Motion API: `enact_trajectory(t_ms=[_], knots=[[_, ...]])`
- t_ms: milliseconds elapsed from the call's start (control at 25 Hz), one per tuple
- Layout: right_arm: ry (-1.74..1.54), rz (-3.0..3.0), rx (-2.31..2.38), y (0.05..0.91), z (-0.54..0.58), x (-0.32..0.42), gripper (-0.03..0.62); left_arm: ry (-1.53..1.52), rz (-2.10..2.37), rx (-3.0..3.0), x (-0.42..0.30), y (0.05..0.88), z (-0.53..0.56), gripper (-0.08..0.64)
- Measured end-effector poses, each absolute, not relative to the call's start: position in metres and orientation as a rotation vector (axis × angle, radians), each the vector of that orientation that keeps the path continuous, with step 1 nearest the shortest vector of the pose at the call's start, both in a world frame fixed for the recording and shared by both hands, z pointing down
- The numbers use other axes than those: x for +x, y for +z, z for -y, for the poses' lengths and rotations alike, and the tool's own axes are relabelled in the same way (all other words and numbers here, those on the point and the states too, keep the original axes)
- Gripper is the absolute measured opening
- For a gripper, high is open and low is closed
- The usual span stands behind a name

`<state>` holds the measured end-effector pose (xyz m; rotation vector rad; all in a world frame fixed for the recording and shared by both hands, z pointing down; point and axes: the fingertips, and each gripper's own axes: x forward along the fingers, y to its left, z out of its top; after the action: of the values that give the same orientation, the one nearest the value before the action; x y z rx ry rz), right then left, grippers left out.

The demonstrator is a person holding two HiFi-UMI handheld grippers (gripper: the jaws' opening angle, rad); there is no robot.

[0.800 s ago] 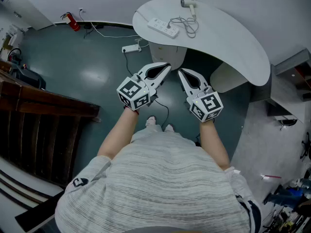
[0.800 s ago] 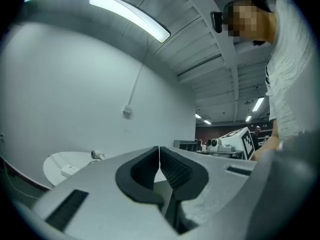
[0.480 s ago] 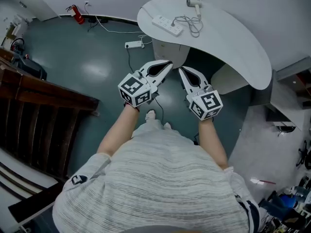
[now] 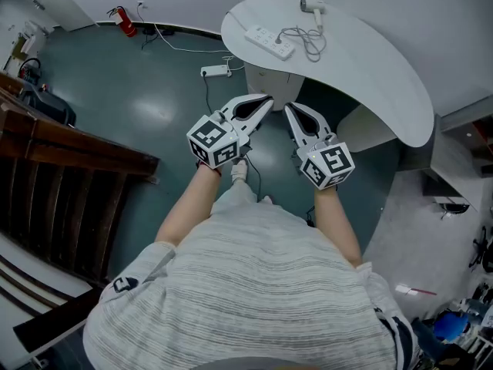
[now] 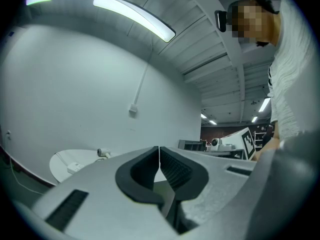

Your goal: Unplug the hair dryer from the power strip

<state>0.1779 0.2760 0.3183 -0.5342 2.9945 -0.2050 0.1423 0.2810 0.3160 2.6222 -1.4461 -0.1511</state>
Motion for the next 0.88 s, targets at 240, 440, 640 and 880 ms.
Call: enact_trajectory(t_ms=[240,440,640,880], knots=[[-0.261,-2.996,-0.580,0.330,-0.256,0.159,0.028,-0.177,1.453,2.602,0.118,0.324,-0.263,0.009],[-0.274,-3.018,-0.647,0.341,-0.227,0.137,0.028,-0.183,1.404,2.599,0.094,0.335,-0.232,0.009],[-0.297,-3.038,-0.693,0.348,-0.191,0.104,0.028,-0.159,1.321,2.615,0.064,0.344,-0.193,0.009],[-0.319,-3.028,-0.770,0.356,-0.149,0.060,0.028,-0.127,1.243,2.644,0.021,0.353,-0.149,0.009]])
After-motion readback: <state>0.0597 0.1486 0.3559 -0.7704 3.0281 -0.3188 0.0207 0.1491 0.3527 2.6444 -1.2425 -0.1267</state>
